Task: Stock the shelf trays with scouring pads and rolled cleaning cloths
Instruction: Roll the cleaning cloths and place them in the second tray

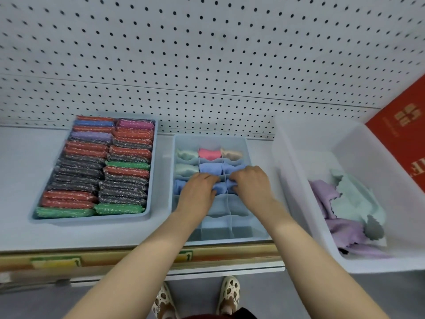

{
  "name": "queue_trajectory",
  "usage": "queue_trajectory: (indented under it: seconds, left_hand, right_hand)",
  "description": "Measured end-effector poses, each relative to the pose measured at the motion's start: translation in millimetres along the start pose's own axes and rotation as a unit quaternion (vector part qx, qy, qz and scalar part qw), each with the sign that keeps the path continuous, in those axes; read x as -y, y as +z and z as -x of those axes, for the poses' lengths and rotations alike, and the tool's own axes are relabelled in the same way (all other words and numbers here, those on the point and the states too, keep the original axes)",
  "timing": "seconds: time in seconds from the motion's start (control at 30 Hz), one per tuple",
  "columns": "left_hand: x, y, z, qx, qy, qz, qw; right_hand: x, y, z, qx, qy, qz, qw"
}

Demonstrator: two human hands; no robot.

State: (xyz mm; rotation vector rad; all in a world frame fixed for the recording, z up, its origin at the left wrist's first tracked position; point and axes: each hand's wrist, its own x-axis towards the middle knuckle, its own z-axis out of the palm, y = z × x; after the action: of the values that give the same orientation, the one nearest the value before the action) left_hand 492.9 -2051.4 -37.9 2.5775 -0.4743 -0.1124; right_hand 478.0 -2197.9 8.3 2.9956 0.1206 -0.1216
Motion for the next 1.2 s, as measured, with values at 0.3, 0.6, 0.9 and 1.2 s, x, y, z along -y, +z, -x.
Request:
queue_trajectory:
  seconds: [0.3, 0.6, 0.9, 1.2]
  left_hand:
    - [2, -7, 1, -0.015, 0.007, 0.03, 0.999]
    - [-66, -23, -2, -0.058, 0.026, 0.116, 0.991]
    - [-182, -8, -19, -0.091, 0.042, 0.232, 0.968]
    - [-253, -38, -26, -0.002, 0.052, 0.422, 0.905]
  right_hand:
    - [-9, -3, 11, -0.04, 0.01, -0.109, 0.993]
    - [-172, -24, 81, -0.154, 0.212, -0.239, 0.935]
    - [-254, -37, 75, 0.07, 0.081, -0.339, 0.935]
    - [-263, -137, 80, -0.006, -0.078, -0.71, 0.7]
